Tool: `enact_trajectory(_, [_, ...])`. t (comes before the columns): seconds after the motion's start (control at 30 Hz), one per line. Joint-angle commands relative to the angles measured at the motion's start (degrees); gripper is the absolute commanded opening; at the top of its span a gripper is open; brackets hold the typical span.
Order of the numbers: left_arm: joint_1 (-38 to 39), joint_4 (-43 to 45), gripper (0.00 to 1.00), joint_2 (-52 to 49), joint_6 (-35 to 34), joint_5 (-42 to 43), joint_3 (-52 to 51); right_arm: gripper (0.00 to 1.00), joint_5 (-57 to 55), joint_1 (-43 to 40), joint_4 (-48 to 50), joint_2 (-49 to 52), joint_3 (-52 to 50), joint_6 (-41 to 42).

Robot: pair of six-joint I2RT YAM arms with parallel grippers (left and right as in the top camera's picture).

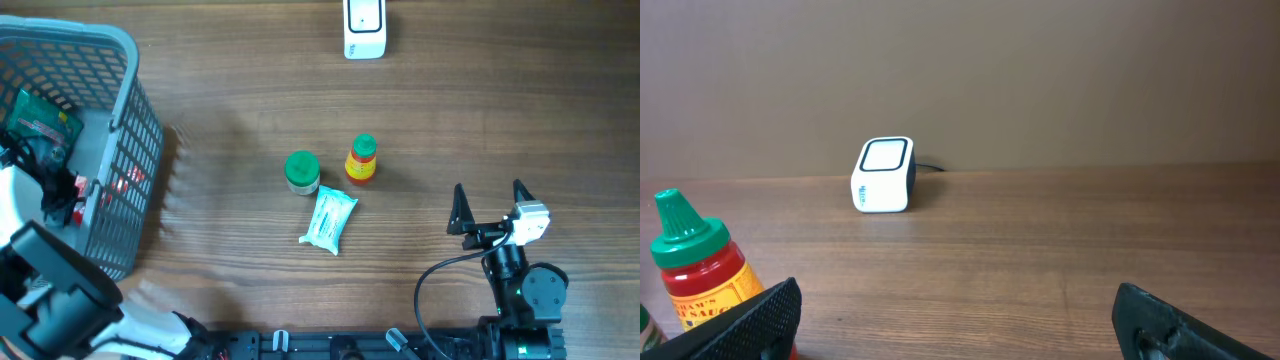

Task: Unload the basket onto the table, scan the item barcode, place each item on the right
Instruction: 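Reach into the basket and grasp the red-white snack box, then place the snack box on the table right of the tissue pack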

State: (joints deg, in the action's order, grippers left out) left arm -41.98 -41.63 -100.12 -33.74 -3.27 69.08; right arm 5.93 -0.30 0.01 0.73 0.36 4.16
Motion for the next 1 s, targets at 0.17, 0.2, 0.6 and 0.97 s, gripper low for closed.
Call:
enact_trajectory(0.17, [-0.3,0.1,0.04,28.1,-0.2,5.2,0.0,1.0,-0.1,0.2,0.3,-0.5,-0.1,-0.8])
enact_trajectory(0.2, [-0.3,0.1,0.04,31.0,-0.2,7.7,0.0,1.0,-0.2,0.2,0.3,-0.5,-0.1,-0.8])
enact_trajectory(0.6, [10.9,7.1,0.04,53.9,-6.8,37.3,0.0,1.0,-0.1,0.2,0.3,-0.5,-0.1,-0.8])
enact_trajectory(0.97, [46.1,15.2,0.04,47.8,-8.7,28.2,0.0,1.0,-0.1,0.2,0.3,-0.5,-0.1,-0.8])
